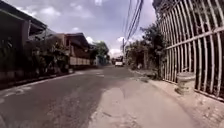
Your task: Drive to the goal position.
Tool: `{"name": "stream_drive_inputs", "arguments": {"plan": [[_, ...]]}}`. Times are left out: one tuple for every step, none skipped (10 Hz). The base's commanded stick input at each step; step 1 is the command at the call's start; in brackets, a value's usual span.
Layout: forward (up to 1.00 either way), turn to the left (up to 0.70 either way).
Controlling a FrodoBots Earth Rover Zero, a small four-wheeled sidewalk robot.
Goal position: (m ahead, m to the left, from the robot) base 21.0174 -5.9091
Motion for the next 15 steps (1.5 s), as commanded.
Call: {"name": "stream_drive_inputs", "arguments": {"plan": [[0.70,0.00],[0.70,0.00],[0.70,0.00],[0.70,0.00],[0.70,0.00],[0.70,0.00],[0.70,0.00],[0.70,0.00],[0.70,0.00],[0.70,0.00],[0.70,0.00],[0.70,0.00],[0.70,0.00],[0.70,0.00],[0.70,0.00]]}}
